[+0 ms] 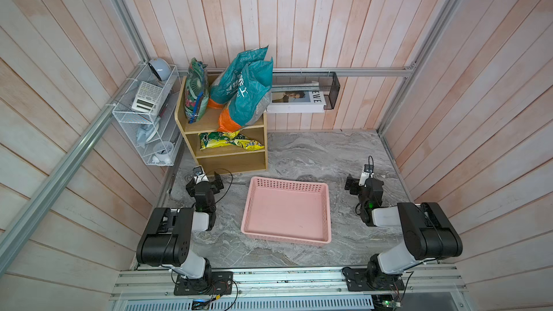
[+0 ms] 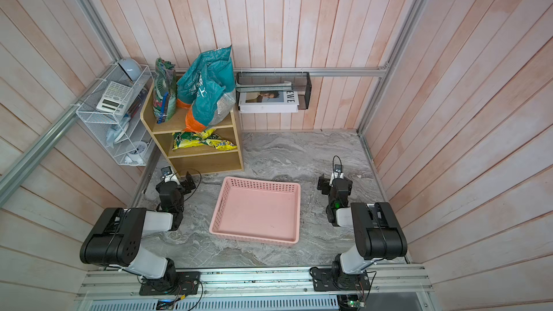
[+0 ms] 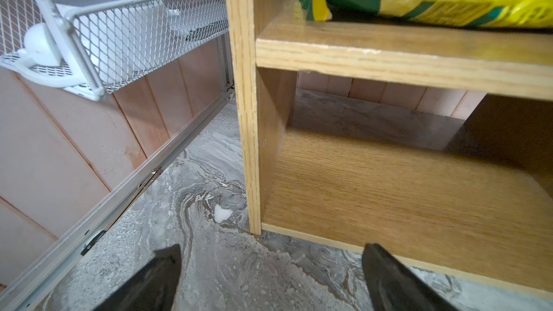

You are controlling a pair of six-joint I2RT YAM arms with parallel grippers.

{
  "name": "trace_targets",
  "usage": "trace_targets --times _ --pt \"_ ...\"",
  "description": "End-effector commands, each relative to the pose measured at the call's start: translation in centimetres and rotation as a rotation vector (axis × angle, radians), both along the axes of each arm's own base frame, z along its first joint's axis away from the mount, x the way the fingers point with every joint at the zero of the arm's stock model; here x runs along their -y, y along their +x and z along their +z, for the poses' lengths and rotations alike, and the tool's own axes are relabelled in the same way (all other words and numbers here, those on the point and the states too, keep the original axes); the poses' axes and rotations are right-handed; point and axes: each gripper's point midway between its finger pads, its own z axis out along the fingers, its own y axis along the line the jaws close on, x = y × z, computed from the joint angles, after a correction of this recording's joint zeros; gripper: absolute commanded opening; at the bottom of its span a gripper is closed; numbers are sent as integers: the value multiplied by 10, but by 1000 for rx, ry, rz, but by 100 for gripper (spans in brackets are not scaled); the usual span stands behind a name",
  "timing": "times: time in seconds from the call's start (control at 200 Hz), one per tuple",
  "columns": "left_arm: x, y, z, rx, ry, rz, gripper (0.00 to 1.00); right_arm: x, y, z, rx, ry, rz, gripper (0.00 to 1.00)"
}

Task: Take down the fertilizer bag from the shelf
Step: Pick up the fertilizer bag from the shelf.

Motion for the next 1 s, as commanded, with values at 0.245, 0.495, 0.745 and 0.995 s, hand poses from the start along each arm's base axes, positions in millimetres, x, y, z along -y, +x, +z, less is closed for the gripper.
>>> trace_targets --times 0.245,0.495,0.745,0.995 --pt "6 4 7 22 11 -32 100 0 5 6 16 15 1 98" --pt "4 4 7 22 10 -25 100 -7 3 7 26 2 35 98" --pt "6 3 7 24 12 -31 100 -11 -1 9 50 -5 52 98" --pt "7 3 7 26 12 -38 100 -16 -7 16 99 -38 56 98"
